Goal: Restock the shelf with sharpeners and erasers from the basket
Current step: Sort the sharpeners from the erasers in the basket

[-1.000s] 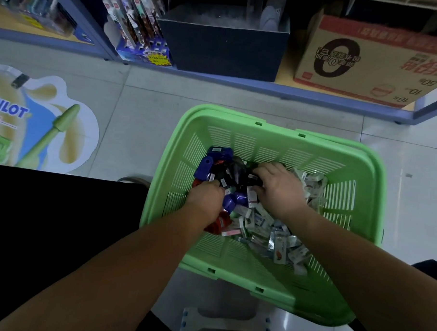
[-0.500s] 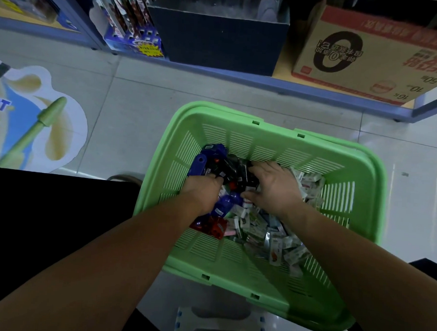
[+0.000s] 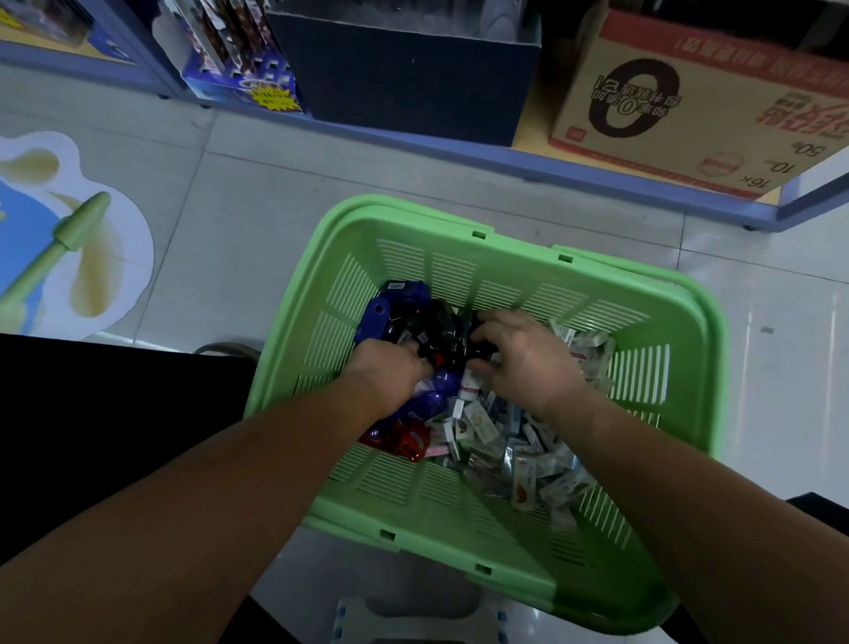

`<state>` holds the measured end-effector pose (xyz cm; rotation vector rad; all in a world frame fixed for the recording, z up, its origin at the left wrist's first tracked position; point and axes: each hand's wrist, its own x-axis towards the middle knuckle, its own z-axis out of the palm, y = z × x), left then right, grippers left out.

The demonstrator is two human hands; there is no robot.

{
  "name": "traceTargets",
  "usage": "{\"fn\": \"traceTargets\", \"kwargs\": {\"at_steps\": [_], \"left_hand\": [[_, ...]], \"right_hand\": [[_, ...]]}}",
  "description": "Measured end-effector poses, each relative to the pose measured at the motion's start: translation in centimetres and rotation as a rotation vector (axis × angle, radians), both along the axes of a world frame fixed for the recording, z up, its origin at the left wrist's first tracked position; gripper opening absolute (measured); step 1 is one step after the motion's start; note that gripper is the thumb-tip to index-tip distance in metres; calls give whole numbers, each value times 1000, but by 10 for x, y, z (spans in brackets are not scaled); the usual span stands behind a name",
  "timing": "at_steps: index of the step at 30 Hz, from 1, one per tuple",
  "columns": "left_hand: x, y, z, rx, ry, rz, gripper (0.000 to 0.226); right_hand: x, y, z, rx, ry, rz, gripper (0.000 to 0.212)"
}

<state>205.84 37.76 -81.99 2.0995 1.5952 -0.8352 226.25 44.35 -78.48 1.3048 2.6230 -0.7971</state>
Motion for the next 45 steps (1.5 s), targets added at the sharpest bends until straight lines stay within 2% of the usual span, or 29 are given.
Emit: {"fn": "traceTargets", "kwargs": {"at_steps": [3,7,13,17,19,20,22,25,28,29,30,31,32,34,36,38,43,45], "left_hand": [[1,0,-1,2,28,-27,40],[3,-4,-1,46,-27,21,33],[18,-2,6,14,20,59,22],[11,2,15,-49,-69,173,21],[6,3,29,-56,-103,227,12],[5,3,39,-63,-109,245,11],[5,4,57,-89,-145,316,28],[15,0,74,-200,-382,534,34],[48,-15,82,-357,-723,721,26],[58,-19,84,-416,-824,744,29],[65,-22,83,-466,-868,757,44],[67,-23,81,-473,-860,753,54],[64,-22,78,-402,-792,710,49],[46,-16,78,-130,-596,588,20],[28,-6,86,143,-405,527,17],[15,8,97,281,-344,489,23],[-11,35,66,139,-416,534,43],[-16,38,46,73,-362,470,52]], "right_hand": [[3,1,7,32,13,6,35],[7,5,19,89,37,-8,19],[14,7,31,-113,-23,-149,23],[14,6,31,-136,28,-240,21],[10,9,32,-143,66,-285,18],[9,10,34,-158,81,-305,16],[6,13,39,-186,106,-319,12],[3,16,49,-166,135,-278,13],[4,17,59,-160,175,-258,15],[5,17,60,-162,179,-257,16],[7,17,60,-159,162,-248,16],[9,16,58,-149,126,-235,17],[11,13,55,-136,80,-225,19],[15,5,45,-121,12,-225,25],[15,-5,34,-99,-35,-211,36],[12,-13,23,-44,-76,-171,44],[-2,-17,6,-5,-3,-121,50],[-9,-14,4,-21,35,-104,52]]}}
